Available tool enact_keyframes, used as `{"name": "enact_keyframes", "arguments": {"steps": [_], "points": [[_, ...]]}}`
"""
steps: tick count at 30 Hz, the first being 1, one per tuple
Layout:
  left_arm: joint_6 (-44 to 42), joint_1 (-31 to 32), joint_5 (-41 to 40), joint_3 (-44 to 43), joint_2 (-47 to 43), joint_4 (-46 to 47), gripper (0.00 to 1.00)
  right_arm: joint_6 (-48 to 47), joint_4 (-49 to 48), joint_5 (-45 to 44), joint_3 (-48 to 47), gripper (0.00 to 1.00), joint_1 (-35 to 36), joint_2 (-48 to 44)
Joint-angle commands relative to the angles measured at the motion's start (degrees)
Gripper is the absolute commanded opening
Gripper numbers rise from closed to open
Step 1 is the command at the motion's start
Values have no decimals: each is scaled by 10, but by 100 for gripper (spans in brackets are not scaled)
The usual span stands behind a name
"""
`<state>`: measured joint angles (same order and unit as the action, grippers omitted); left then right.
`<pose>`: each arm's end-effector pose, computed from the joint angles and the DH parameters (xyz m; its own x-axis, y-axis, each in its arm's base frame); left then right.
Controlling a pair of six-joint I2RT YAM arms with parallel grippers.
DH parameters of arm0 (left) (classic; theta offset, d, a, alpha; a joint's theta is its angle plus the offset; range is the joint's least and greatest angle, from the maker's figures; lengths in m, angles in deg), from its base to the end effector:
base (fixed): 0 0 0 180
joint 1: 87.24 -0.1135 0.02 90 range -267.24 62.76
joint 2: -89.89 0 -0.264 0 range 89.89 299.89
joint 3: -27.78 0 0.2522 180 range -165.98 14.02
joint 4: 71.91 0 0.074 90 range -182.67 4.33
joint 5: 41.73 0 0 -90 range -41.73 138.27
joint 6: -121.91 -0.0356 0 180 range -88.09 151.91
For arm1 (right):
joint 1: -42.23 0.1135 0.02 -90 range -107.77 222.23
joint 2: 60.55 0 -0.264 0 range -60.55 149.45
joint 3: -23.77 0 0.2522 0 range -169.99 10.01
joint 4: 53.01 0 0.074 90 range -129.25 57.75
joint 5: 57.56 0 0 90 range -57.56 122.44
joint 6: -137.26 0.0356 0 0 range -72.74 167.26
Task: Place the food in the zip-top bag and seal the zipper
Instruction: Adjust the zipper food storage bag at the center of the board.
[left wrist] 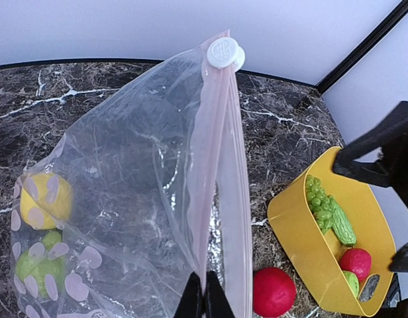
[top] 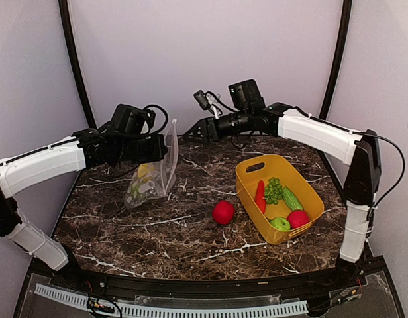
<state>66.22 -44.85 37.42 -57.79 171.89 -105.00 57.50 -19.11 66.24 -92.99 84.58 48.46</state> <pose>0.2481 -0.2174 0.3369 -0.6056 -0.1967 -0.7711 0.2419 0.8776 -0.4139 0.3184 0.3170 0.3515 -0.4856 -0.2428 -0.8398 -0.8561 0.3261 0.4008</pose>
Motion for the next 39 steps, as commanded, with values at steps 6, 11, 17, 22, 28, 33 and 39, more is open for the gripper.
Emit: {"name": "enact_keyframes", "arguments": {"steps": [6, 11, 17, 22, 28, 33, 39], "points": [[-12, 1, 23, 7, 5, 19, 1, 88, 27, 42, -124, 61, 26, 136], [-19, 1, 21, 12, 4, 16, 1, 102, 46, 25, -140, 25, 30, 152], [-56, 1, -4, -18, 5, -40, 1, 86, 85, -67, -97, 0, 12, 115], [-99, 1, -106, -67, -27, -124, 1, 79, 83, -111, -34, 0, -26, 66], [-99, 0, -88, -80, -15, -133, 1, 69, 59, -49, -17, 0, -30, 43], [-92, 0, -68, -84, 5, -146, 1, 22, 17, 105, 27, 32, -31, -1], [-93, 0, -73, -69, -6, -138, 1, -148, 69, 154, 93, 52, -33, -66]]}}
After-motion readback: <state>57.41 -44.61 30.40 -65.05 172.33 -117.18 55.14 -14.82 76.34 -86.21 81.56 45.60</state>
